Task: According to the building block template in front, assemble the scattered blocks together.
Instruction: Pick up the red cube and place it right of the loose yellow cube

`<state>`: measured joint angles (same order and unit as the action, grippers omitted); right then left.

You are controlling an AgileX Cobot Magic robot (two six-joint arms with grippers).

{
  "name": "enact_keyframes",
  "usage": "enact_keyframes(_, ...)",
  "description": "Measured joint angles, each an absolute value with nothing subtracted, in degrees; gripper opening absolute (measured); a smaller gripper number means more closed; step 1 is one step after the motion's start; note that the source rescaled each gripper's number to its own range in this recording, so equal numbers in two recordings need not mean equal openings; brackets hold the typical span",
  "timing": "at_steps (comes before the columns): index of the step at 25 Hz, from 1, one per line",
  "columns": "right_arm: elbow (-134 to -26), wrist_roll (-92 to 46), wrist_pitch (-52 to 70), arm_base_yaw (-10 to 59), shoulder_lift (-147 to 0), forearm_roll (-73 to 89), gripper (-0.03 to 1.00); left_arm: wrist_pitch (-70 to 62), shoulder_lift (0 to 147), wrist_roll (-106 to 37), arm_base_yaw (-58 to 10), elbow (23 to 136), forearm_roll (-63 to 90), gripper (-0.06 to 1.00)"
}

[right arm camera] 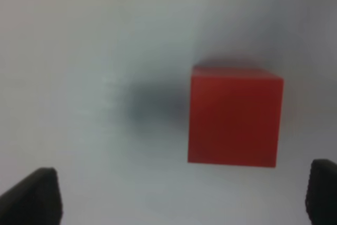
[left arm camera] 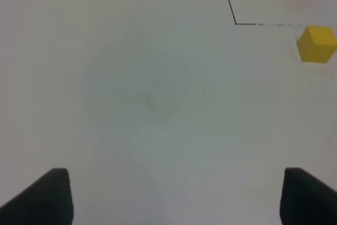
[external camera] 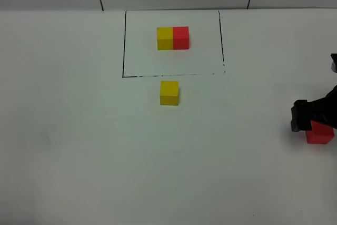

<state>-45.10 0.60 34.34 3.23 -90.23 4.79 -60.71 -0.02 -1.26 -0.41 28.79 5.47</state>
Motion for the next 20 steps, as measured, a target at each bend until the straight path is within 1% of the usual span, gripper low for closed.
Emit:
enact_keyframes(12,-45.3,0.6,29.7,1.7,-97.4,2.7,0.90,-60.7,0.0,-1.3,-0.4,28.8,5.5,0.79)
enact_keyframes(20,-46.1,-0.9,27.9,1.1,-100.8,3.6,0.83,-60.7,0.0,-1.3,-0.4,28.8,5.5,0.79)
